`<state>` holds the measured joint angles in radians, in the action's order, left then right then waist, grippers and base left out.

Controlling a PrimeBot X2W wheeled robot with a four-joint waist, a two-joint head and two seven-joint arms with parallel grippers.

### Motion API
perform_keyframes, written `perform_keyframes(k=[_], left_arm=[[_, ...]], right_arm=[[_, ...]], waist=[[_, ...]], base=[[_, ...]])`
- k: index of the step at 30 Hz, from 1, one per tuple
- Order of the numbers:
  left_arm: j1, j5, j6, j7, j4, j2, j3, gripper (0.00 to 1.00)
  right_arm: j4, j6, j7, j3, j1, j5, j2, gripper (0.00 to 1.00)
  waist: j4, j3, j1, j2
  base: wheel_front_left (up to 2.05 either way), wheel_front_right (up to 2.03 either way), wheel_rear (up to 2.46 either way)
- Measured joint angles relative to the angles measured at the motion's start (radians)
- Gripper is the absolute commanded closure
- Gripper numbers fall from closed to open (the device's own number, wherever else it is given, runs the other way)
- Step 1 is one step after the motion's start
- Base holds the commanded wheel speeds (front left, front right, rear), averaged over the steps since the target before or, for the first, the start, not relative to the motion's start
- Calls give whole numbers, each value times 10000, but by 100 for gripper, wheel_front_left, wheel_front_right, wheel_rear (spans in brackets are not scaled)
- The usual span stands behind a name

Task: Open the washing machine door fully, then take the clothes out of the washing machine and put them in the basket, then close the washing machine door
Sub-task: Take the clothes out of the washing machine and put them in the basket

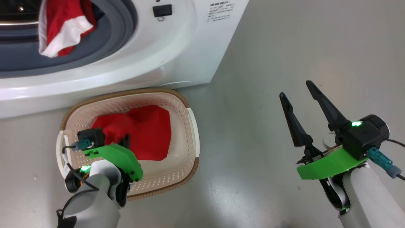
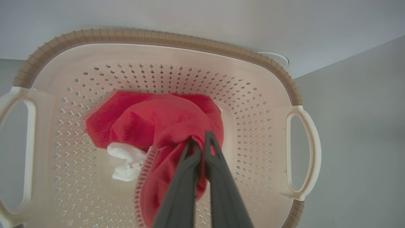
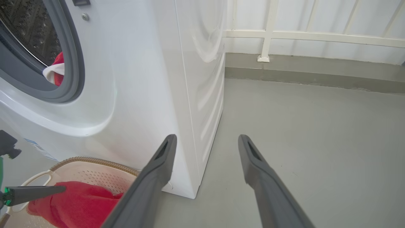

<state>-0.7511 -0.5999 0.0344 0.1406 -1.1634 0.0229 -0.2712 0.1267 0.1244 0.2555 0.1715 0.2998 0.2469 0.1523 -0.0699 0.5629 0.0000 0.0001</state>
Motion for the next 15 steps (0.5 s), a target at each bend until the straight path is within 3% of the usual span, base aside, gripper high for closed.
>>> perform_keyframes(k=[9, 13, 14, 15], left_arm=[[-360, -855, 198, 29, -686, 0, -698, 100], [-439, -1060, 270, 378, -750, -6, -1020, 40], [-462, -1106, 293, 485, -746, -6, -1078, 7], [-470, -1208, 380, 577, -734, -6, -1089, 0]], right_arm=[[36, 0, 0, 38, 205, 69, 12, 0], [81, 0, 0, 19, 205, 71, 13, 0], [84, 0, 0, 8, 205, 71, 12, 0], [86, 0, 0, -10, 204, 73, 12, 0]], waist=[[-144, 341, 0, 0], [-115, 238, 0, 0], [-104, 190, 0, 0], [-90, 136, 0, 0]], base=[[0, 0, 0], [0, 0, 0], [0, 0, 0], [0, 0, 0]])
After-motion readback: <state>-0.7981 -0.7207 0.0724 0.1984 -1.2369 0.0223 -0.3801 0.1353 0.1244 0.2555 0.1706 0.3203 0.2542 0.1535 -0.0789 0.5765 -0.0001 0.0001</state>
